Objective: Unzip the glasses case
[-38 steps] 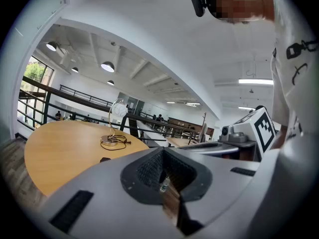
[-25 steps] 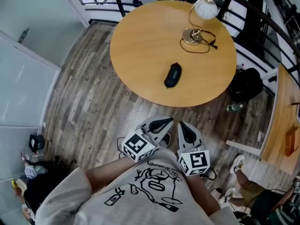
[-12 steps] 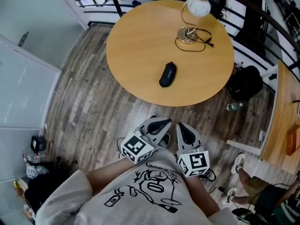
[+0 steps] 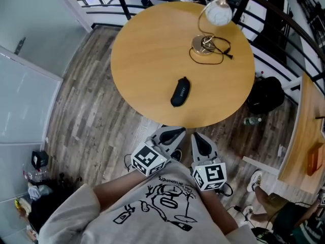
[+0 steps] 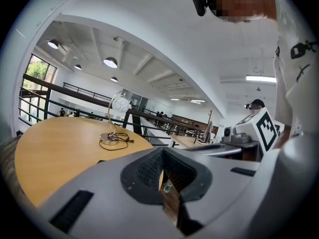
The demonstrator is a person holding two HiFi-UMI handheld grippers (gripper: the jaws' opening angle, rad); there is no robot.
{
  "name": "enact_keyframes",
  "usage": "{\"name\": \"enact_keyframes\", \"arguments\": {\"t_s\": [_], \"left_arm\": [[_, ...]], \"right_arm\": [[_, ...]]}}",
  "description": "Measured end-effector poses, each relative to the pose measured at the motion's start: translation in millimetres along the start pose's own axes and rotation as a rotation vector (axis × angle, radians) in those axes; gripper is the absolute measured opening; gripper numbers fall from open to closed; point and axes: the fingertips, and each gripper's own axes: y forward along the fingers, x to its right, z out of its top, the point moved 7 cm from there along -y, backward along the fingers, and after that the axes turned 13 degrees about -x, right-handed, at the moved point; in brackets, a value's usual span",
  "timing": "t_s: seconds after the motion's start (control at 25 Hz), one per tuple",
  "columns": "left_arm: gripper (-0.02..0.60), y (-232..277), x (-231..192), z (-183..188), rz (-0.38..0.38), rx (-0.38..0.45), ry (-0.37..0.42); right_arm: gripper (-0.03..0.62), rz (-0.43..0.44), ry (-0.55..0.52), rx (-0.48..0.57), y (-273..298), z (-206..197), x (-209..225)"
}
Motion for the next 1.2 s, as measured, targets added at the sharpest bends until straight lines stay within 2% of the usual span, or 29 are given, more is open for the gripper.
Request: {"name": "enact_keyframes", "arguments": {"t_s": [0.52,0.8,0.96,1.2], "left_arm": [[0.008,30.1,-108.5,61.0,-0.070,-0.009,0.004],[0.008,34.2,-151.2,70.9,-0.117,-0.031,0.003],[0.008,39.3,-165.0,69.6,-0.137,-0.055,-0.001],[0.008,47.5,-163.2,65.2,-0.154,-0.088,0.001]], "right_arm": [[0.025,-0.068,0.006,-0.007,87.6,82.0,30.7],[0.025,-0.113,0.025,-0.014,124.4,101.9,33.3],[0.025,-0.128,0.044,-0.024,135.7,103.1,34.9],[0.025,-0.132,0.071,-0.034,139.0,100.6,46.0]]}}
